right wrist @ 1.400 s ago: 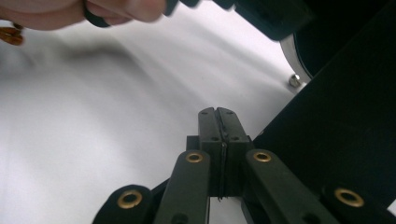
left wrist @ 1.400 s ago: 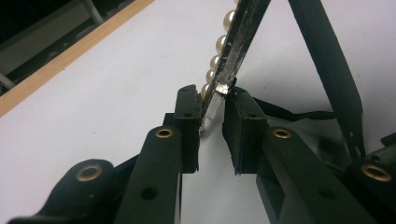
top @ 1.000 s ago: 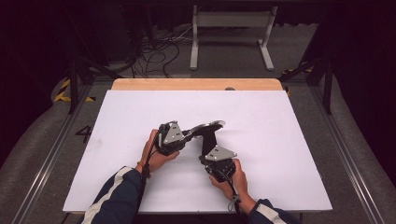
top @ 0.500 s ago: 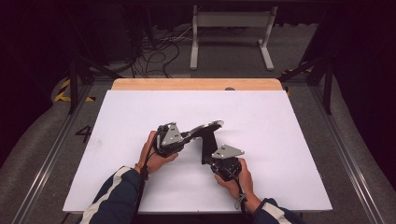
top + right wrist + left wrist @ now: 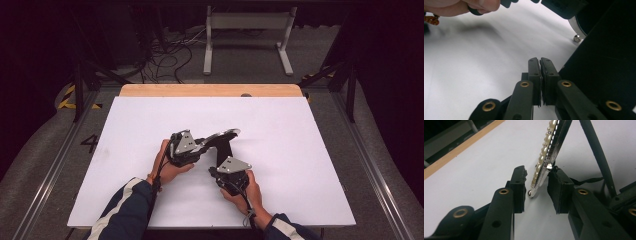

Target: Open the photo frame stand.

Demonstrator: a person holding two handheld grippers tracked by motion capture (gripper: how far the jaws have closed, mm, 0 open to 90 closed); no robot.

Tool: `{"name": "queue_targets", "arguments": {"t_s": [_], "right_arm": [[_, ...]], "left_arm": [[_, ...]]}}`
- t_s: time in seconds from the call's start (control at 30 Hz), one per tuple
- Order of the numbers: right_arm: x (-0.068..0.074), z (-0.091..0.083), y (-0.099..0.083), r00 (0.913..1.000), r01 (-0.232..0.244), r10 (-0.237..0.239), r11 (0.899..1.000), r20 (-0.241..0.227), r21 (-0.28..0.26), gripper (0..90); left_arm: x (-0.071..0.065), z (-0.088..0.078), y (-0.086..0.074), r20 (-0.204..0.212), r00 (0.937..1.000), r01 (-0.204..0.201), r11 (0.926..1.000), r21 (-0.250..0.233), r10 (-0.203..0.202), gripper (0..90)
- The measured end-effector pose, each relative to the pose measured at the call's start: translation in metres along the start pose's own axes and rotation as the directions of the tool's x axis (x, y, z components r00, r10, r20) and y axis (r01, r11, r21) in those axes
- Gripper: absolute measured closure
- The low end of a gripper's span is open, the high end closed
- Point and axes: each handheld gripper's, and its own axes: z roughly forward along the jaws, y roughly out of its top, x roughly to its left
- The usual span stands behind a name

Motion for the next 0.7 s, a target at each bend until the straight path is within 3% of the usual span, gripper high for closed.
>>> {"name": "queue_targets", "arguments": {"t_s": [0.13,0.3,0.43,0.53,0.7], "right_arm": [[-0.001,0.001,0.001,0.9998,-0.013,0.013,1.000,0.015,-0.002,90.0],[0.001,0.000,0.001,0.9993,-0.011,0.010,1.000,0.036,0.008,90.0],[-0.006,-0.002,-0.001,0.9974,-0.041,0.040,0.999,0.061,0.025,90.0],[-0.013,-0.003,-0.004,0.9955,-0.078,0.076,0.996,0.058,0.031,90.0],[-0.017,-0.005,-0.007,0.9951,-0.090,0.088,0.995,0.045,0.040,90.0]], "left_arm": [[-0.002,0.001,0.000,-0.001,0.9998,-0.018,0.9998,0.007,0.018,76.5],[-0.003,0.000,0.001,-0.005,0.9996,-0.029,0.9994,0.016,0.029,77.7],[-0.006,-0.003,0.003,-0.008,0.9983,-0.057,0.9981,0.025,0.057,79.3],[-0.009,-0.004,0.004,-0.014,0.9971,-0.074,0.9964,0.040,0.075,79.9],[-0.012,-0.005,0.005,-0.019,0.9958,-0.088,0.9948,0.051,0.089,79.9]]}}
